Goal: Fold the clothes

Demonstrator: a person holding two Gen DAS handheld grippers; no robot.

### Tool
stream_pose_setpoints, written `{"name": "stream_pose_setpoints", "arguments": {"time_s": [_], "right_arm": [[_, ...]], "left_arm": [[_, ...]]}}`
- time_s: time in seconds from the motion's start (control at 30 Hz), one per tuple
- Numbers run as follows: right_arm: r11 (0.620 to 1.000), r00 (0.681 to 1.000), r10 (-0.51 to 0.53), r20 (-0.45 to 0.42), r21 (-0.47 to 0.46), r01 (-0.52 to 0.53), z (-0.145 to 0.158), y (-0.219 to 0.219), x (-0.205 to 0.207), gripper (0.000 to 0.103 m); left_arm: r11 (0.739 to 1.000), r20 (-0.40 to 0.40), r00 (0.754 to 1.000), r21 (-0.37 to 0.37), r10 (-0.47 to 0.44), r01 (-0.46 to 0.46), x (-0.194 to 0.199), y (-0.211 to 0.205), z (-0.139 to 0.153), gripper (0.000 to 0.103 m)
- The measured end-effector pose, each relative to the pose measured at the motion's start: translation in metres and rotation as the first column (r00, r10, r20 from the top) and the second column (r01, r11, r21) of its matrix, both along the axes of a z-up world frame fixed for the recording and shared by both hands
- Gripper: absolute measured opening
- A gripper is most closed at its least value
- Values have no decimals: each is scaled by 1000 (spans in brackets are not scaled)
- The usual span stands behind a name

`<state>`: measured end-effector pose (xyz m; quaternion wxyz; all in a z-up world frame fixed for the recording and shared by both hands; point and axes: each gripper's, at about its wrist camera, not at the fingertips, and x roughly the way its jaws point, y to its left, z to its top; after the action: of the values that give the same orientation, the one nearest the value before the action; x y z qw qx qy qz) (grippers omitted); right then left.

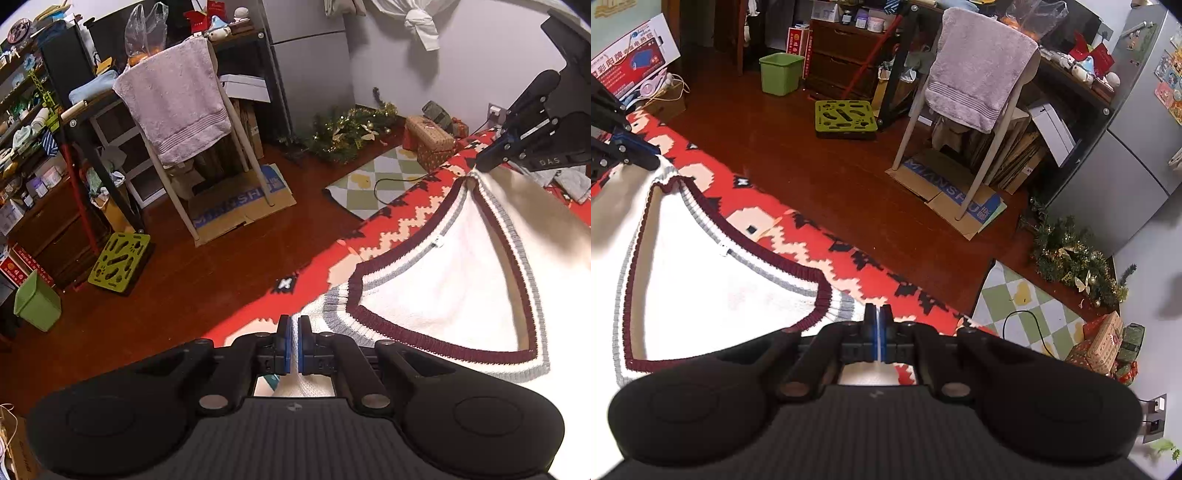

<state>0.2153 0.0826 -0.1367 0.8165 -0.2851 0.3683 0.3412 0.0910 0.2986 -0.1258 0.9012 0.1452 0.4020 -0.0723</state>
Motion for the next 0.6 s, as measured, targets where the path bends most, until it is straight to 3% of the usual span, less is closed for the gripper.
{"name": "stream_pose_setpoints", "arguments": {"time_s": [0.27,0.37,0.43,0.47,0.5,0.6], "right_arm": [[1000,1000,12,-26,-3,-13,-10,-11,-17,1],[1000,999,-16,-41,19,16,-17,-17,-20,2],[997,996,-65,-68,34,67,-27,-21,-17,7],[994,992,-95,-82,36,99,-33,-23,-15,20],[992,989,-117,-95,31,120,-38,-26,-14,26],[988,984,-132,-118,69,141,-37,-44,-25,26]], "left_arm": [[998,-15,999,-50,28,-29,-15,-2,-11,3],[992,-5,997,-98,79,-79,-16,0,-17,4],[985,-28,991,-112,128,-130,-13,1,-26,16],[981,-45,987,-114,154,-158,-10,1,-32,17],[976,-59,983,-116,176,-182,-10,2,-37,22],[964,-66,974,-147,215,-222,-19,5,-37,30]]}}
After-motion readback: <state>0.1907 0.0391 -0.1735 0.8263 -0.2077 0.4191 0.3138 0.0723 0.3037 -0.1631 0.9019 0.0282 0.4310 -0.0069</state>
